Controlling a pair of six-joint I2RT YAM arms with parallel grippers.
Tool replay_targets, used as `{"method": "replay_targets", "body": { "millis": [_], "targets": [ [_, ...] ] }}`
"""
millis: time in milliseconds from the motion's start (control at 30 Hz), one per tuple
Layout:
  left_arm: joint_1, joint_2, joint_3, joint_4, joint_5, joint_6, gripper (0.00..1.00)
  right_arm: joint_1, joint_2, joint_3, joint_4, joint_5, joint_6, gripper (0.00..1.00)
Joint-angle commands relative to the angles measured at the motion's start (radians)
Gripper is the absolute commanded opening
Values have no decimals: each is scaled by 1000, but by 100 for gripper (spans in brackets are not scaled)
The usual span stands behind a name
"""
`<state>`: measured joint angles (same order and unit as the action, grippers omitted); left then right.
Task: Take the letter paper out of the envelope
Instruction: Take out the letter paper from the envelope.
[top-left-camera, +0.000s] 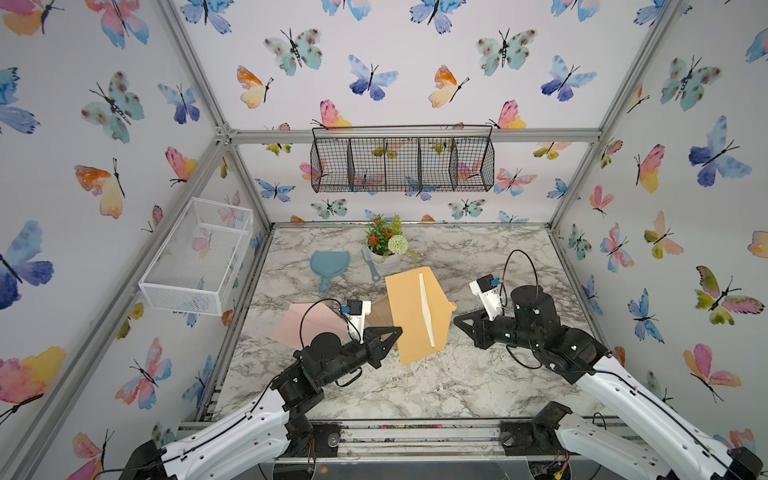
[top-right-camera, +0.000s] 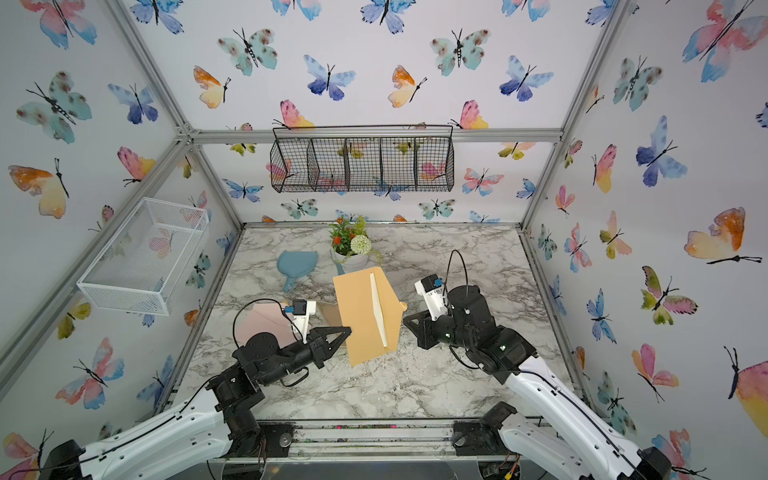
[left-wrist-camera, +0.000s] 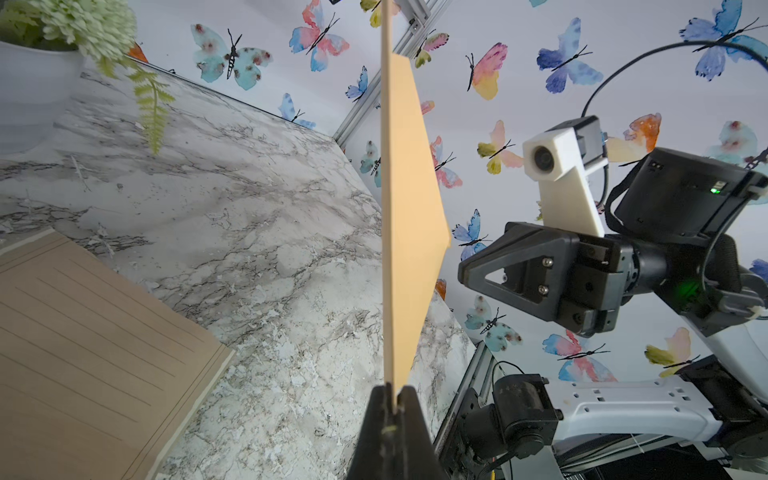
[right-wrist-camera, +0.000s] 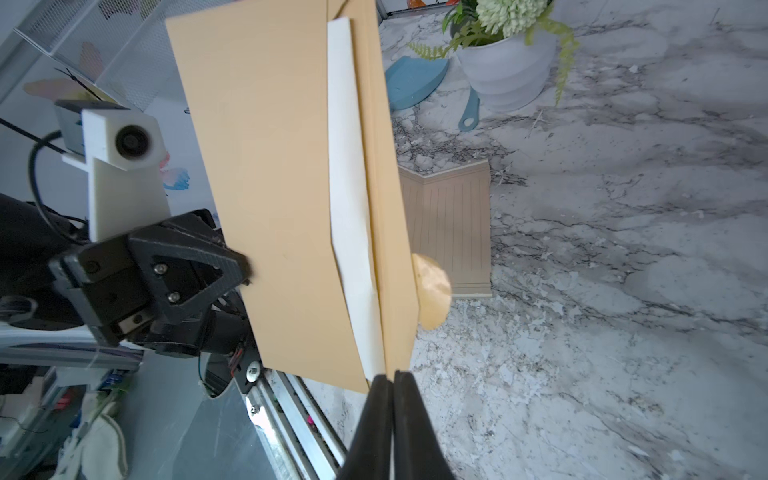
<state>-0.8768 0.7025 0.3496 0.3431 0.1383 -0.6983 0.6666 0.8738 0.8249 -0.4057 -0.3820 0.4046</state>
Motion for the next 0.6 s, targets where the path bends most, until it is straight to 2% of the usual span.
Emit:
{"method": "replay_targets", "body": {
  "millis": [0, 67, 133, 267, 300, 433, 567],
  "targets": [
    [4, 12, 0, 40, -8, 8, 0, -1, -2, -8, 136, -158, 58, 31],
    [4, 34, 2, 54, -5, 4, 0, 1, 37, -2, 162, -259, 72, 29],
    [5, 57, 8, 71, 6, 1, 0, 1, 69, 4, 167, -293, 76, 27],
    [5, 94, 24, 108, 69, -9, 0, 1, 77, -31, 186, -186, 65, 30],
    [5, 99, 28, 115, 86, -13, 0, 1, 77, -36, 191, -162, 61, 32],
    [4, 76, 20, 148, 146, -43, 0, 0, 105, -32, 179, -110, 28, 50],
    [5, 13, -9, 202, 174, -83, 0, -1, 153, -32, 195, -128, 10, 53]
  ]
}}
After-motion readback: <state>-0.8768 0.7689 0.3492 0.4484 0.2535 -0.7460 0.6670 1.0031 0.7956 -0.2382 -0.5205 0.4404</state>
